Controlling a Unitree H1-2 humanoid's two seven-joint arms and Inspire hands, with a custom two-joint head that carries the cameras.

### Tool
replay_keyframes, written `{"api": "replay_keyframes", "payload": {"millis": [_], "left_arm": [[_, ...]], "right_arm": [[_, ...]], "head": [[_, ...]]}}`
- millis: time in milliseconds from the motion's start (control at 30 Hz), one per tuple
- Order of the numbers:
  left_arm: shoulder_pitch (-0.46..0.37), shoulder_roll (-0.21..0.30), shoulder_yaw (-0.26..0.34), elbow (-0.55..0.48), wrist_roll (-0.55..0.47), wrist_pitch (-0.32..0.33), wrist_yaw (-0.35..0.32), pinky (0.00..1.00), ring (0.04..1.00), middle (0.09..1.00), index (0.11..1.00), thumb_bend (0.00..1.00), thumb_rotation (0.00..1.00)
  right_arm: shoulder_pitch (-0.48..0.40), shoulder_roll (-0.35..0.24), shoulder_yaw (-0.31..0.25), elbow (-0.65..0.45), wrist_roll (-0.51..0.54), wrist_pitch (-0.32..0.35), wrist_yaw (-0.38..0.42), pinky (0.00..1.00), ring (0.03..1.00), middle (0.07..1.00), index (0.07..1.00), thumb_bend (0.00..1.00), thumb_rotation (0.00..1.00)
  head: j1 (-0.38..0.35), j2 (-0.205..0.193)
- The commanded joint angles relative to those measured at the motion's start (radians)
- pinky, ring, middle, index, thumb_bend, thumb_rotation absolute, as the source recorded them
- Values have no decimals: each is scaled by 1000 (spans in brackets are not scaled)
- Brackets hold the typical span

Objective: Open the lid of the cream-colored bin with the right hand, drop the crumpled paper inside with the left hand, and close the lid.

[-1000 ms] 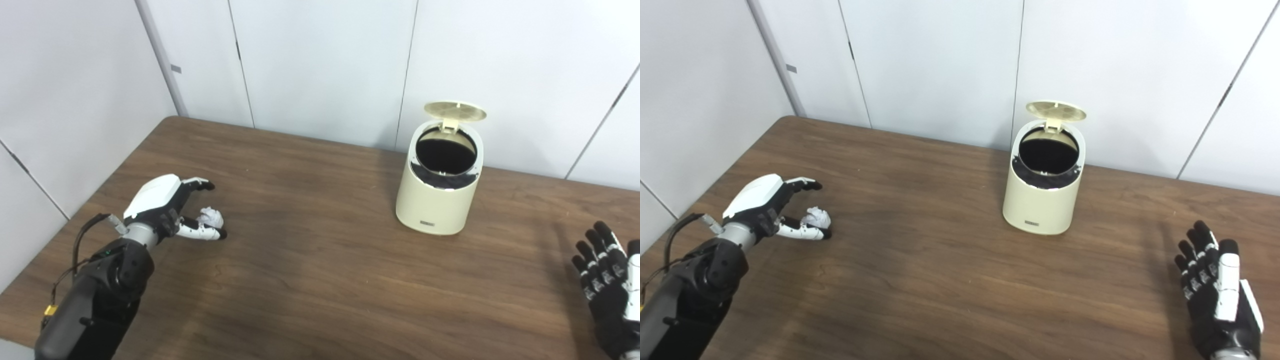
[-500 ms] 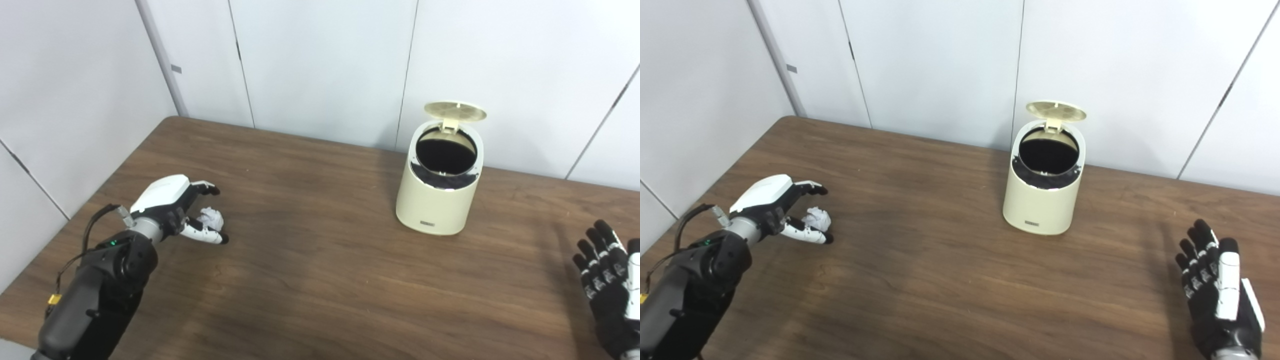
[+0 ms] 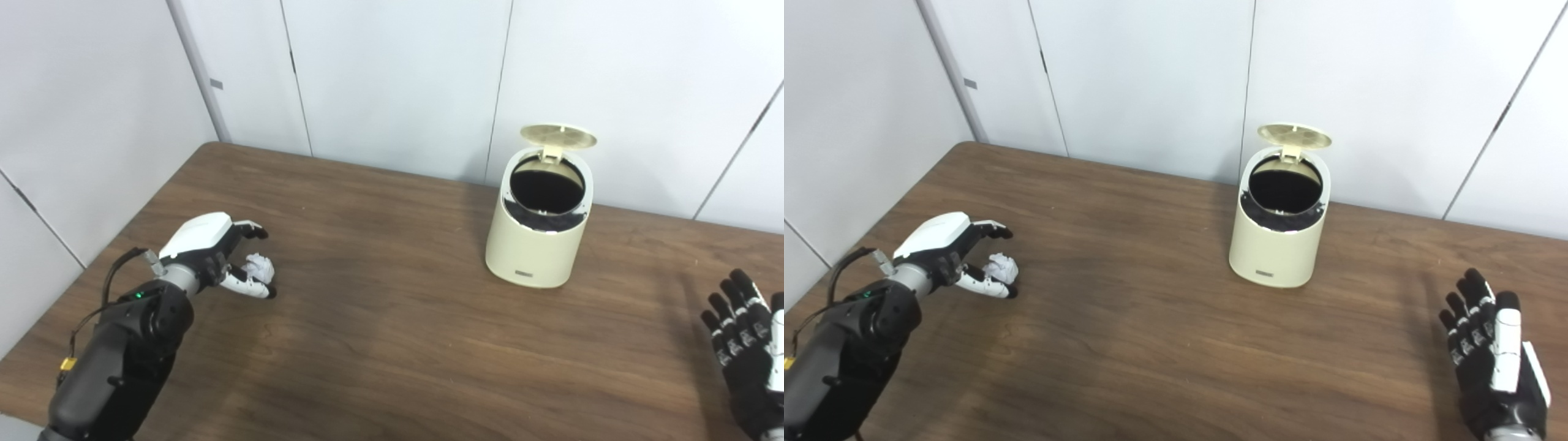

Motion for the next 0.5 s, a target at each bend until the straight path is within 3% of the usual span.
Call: {"api": "replay_keyframes", "payload": {"millis": [0, 100, 467], "left_arm": [[-30, 33, 10, -20, 26, 3, 11, 745, 853, 835, 816, 820, 176], [-32, 19, 13, -35, 59, 4, -14, 734, 845, 832, 811, 818, 151], [-39, -6, 17, -50, 64, 4, -35, 670, 777, 805, 782, 818, 103]], "right_arm": [[-39, -3, -1, -28, 3, -21, -1, 956, 978, 982, 945, 467, 968], [-40, 0, -4, -27, 1, -19, -8, 918, 963, 970, 935, 490, 923], [-40, -6, -7, -28, 9, -24, 2, 914, 967, 978, 949, 478, 955]], "head": [[0, 1], [-2, 4], [-2, 11]]}}
